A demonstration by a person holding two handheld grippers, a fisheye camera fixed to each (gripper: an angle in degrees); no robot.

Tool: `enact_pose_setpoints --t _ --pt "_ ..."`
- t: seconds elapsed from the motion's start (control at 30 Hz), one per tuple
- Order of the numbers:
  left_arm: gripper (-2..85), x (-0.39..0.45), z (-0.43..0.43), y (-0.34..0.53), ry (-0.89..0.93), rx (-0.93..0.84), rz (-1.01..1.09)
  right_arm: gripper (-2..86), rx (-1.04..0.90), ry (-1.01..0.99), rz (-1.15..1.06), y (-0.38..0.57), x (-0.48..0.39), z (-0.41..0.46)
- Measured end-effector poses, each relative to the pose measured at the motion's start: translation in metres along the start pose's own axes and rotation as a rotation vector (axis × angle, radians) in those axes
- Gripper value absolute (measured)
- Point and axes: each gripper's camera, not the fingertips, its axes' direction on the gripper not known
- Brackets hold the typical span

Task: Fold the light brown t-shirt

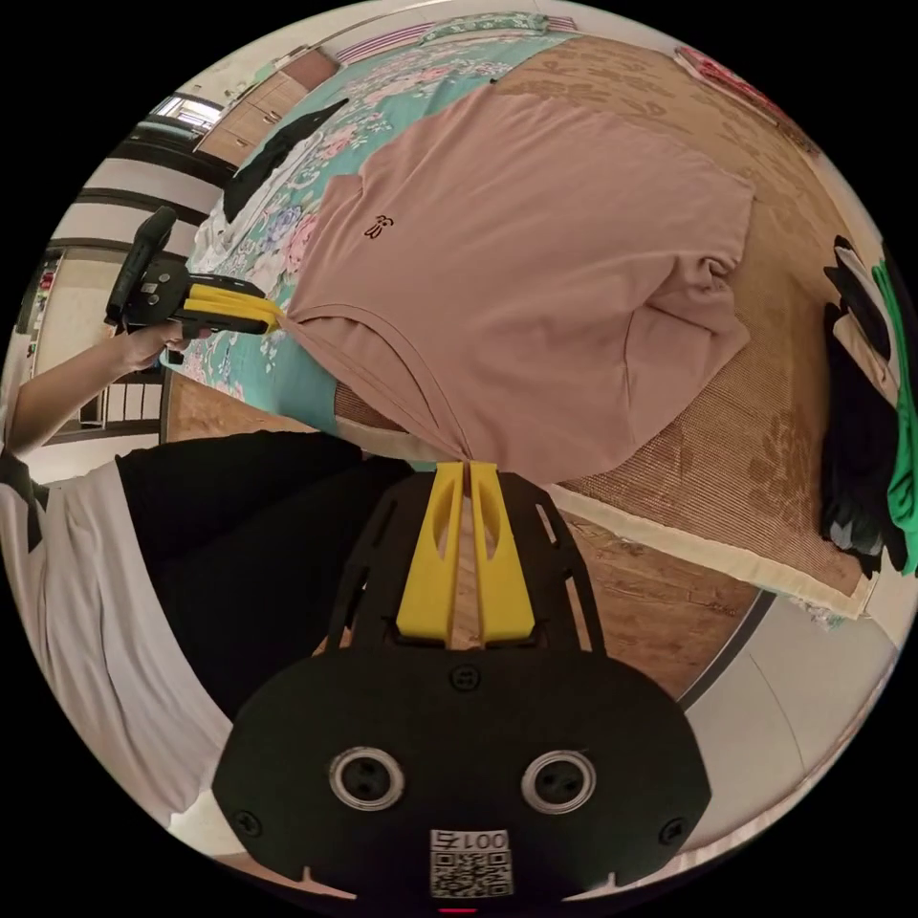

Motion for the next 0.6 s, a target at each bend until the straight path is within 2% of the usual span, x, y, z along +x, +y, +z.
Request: enact_pose_setpoints --t 0.17,0.23,0.3,0.47,0.53,0.6 --pt "-0.2 -0.054 0.034 -0.008 0.155 -0.033 -0.009 1.2 -0.016 -0.059 0.041 0.001 -0.005 0.027" --pt "1.4 -0.072 0.042 0.002 0.218 0.013 -0.026 1.6 -0.030 -0.108 -0.028 0.021 -0.021 0.044" --pt "4.3 -0.100 0.046 0.023 0.251 0.066 -0.132 1.9 -0.086 -0.126 -0.052 0.036 -0.030 0.052" --pt "4.3 -0.195 0.035 0.050 0.198 0.244 -0.355 3.5 -0.010 0.020 -0.028 0.052 -0.025 0.012" --pt "5.0 -0.237 0.040 0.042 0.153 0.267 -0.400 5.2 0.070 0.196 -0.016 0.038 -0.008 0.003" --pt "6.1 -0.288 0.057 0.028 0.097 0.271 -0.487 7.1 0.112 0.288 0.021 0.021 0.013 0.011"
